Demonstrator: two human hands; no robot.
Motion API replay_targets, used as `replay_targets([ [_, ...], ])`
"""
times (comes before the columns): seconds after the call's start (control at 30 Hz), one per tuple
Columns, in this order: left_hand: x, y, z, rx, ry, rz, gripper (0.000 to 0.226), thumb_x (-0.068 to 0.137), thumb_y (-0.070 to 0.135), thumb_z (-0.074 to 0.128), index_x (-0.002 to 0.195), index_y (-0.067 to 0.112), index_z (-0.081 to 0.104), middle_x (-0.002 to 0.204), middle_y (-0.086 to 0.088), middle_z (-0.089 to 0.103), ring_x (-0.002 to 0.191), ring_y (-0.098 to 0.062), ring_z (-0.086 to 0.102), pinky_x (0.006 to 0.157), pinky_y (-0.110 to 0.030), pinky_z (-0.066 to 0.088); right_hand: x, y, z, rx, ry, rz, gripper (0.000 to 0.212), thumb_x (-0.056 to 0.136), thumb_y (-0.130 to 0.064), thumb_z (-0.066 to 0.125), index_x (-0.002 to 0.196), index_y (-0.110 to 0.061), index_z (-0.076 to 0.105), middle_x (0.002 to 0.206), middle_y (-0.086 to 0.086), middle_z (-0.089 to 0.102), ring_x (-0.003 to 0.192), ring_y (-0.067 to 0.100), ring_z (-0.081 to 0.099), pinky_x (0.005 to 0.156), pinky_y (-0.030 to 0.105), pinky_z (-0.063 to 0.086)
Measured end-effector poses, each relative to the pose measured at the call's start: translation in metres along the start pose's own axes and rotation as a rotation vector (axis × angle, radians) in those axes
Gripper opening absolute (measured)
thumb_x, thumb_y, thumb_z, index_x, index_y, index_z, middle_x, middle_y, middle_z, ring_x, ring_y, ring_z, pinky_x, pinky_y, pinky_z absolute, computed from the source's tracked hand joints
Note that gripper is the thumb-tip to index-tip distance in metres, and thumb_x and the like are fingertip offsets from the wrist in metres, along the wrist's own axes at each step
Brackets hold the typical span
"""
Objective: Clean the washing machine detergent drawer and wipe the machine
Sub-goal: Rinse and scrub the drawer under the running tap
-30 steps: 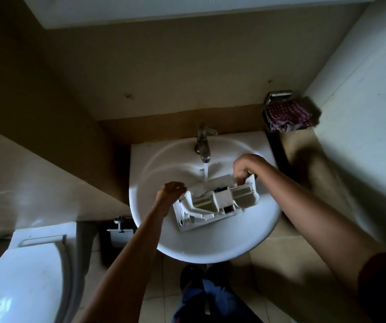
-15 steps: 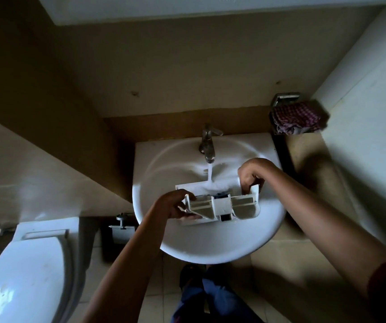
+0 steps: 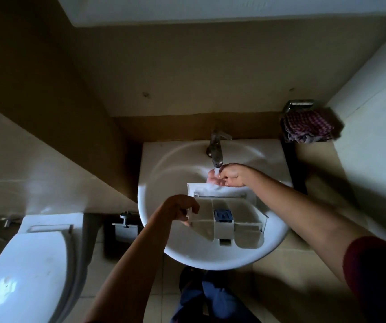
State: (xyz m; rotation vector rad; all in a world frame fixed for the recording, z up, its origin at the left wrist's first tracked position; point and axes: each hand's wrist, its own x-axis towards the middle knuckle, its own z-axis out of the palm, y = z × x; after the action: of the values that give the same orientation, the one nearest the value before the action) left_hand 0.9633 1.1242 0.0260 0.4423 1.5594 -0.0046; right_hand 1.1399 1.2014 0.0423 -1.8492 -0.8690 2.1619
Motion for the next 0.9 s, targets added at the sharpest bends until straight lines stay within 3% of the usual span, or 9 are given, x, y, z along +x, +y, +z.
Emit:
replay_targets([
  [0.07,-0.006,0.001,0.000,0.009,-0.002,0.017,0.053,0.084,-0.009,0.046,0.137,-0.004,0.040,0.150,-0.019,0.029,0.129,-0.035,0.039,0.094,-0.043,0.043,0.010,0.008,0.004,0.149,-0.007,-0.048,0.025,0.094,0.011,0.037,0.091,-0.002,0.058,0.094,0.013,0.062,0.083,0.016,0.061,0.064,0.023,0.052],
  [0.17,-0.011,0.003,0.000,0.035,-0.040,0.024,0.044,0.086,-0.010,0.043,0.130,-0.006,0.044,0.144,-0.023,0.034,0.123,-0.040,0.045,0.087,-0.045,0.044,0.020,0.019,0.009,0.145,-0.126,-0.118,0.025,0.093,0.012,0.040,0.093,-0.004,0.059,0.099,0.010,0.062,0.096,0.018,0.060,0.073,0.022,0.048],
  [0.27,-0.013,0.003,-0.001,0.031,-0.046,0.011,0.049,0.084,-0.012,0.045,0.133,-0.007,0.042,0.143,-0.024,0.036,0.123,-0.041,0.046,0.090,-0.043,0.045,0.013,0.022,0.014,-0.513,-0.234,-0.254,0.027,0.092,0.005,0.048,0.113,-0.006,0.061,0.101,-0.001,0.066,0.098,0.014,0.062,0.077,0.022,0.052],
  [0.33,-0.014,0.003,-0.001,0.051,-0.053,0.020,0.045,0.084,-0.012,0.046,0.129,-0.005,0.045,0.135,-0.024,0.042,0.115,-0.039,0.051,0.087,-0.042,0.046,0.014,0.024,0.017,-1.008,-0.190,-0.448,0.026,0.093,-0.004,0.052,0.115,-0.009,0.063,0.112,0.002,0.066,0.107,0.017,0.060,0.093,0.031,0.049],
  [0.43,-0.014,0.004,-0.001,0.029,-0.091,0.013,0.029,0.085,-0.013,0.044,0.112,-0.005,0.053,0.126,-0.023,0.049,0.108,-0.039,0.054,0.088,-0.045,0.046,0.015,0.032,0.019,-1.304,-0.266,-0.543,0.040,0.095,-0.009,0.052,0.134,-0.016,0.052,0.143,0.003,0.047,0.131,0.015,0.043,0.112,0.031,0.031],
  [0.5,-0.018,0.006,0.000,0.017,-0.092,-0.007,0.022,0.086,-0.012,0.042,0.104,-0.005,0.051,0.125,-0.024,0.049,0.110,-0.039,0.052,0.092,-0.048,0.045,0.015,0.042,0.014,-1.289,-0.234,-0.444,0.044,0.097,-0.024,0.048,0.141,-0.026,0.044,0.148,-0.007,0.038,0.136,0.010,0.033,0.117,0.031,0.022],
  [0.6,-0.016,0.006,0.001,0.017,-0.050,-0.026,0.047,0.087,-0.010,0.044,0.133,-0.006,0.040,0.146,-0.025,0.034,0.131,-0.043,0.039,0.098,-0.049,0.042,0.012,0.045,0.008,-1.256,-0.187,-0.333,0.050,0.089,-0.051,0.048,0.138,-0.039,0.044,0.142,-0.019,0.040,0.136,0.007,0.032,0.116,0.034,0.021],
  [0.73,-0.016,0.008,0.006,0.033,-0.014,0.008,0.053,0.089,-0.006,0.044,0.141,-0.003,0.035,0.144,-0.026,0.035,0.120,-0.043,0.047,0.101,-0.051,0.040,0.000,0.038,-0.007,-1.448,-0.249,-0.300,0.052,0.103,-0.036,0.029,0.150,-0.015,0.022,0.156,-0.002,0.020,0.144,0.018,0.018,0.117,0.036,0.015],
  [0.9,-0.020,0.012,0.009,0.084,-0.008,0.019,0.042,0.089,-0.007,0.045,0.131,-0.007,0.038,0.141,-0.032,0.040,0.123,-0.045,0.048,0.090,-0.045,0.049,0.002,0.055,-0.050,-1.611,-0.061,-0.127,0.061,0.100,-0.047,0.026,0.153,-0.022,0.007,0.159,-0.002,0.005,0.146,0.020,0.012,0.119,0.042,0.012],
])
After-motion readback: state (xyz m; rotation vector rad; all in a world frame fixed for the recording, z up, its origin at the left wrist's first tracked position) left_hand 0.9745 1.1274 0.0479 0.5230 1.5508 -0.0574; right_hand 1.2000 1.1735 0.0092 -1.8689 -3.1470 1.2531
